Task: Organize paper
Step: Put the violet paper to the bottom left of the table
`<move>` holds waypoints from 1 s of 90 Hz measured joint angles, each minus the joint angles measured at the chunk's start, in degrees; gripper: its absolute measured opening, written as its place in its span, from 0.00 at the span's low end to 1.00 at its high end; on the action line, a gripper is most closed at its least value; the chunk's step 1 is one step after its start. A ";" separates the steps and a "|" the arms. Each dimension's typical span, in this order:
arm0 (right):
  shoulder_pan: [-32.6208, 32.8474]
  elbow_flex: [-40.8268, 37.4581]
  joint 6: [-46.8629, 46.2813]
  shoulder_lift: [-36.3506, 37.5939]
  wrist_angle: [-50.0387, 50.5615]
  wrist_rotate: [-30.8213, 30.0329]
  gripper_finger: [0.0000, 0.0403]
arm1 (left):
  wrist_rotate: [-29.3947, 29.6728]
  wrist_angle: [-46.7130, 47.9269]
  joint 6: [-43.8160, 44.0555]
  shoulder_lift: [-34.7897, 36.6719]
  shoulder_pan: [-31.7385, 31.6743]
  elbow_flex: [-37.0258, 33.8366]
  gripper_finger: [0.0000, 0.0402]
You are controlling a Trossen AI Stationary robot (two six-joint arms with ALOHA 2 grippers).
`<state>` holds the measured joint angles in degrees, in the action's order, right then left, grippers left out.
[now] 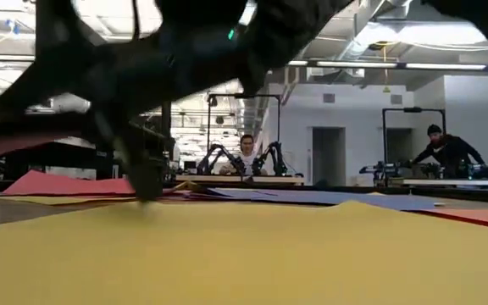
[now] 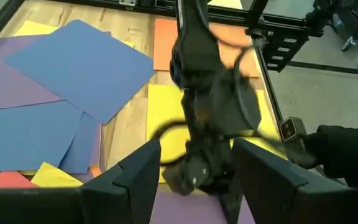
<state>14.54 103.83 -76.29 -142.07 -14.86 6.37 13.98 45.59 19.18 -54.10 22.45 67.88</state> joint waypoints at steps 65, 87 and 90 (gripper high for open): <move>-2.50 0.53 13.97 2.22 12.71 -1.81 0.43 | -0.04 4.09 -0.02 0.01 0.08 0.00 0.45; -3.14 0.55 21.69 10.65 28.77 -7.73 0.40 | 0.27 5.09 0.45 -0.44 0.08 -0.13 0.45; -3.12 0.53 22.91 11.95 31.77 -7.84 0.40 | 0.36 4.73 0.71 -0.42 0.08 -0.41 0.45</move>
<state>11.42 104.36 -53.38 -130.12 16.91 -1.47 14.34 50.33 19.89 -54.52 22.52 67.46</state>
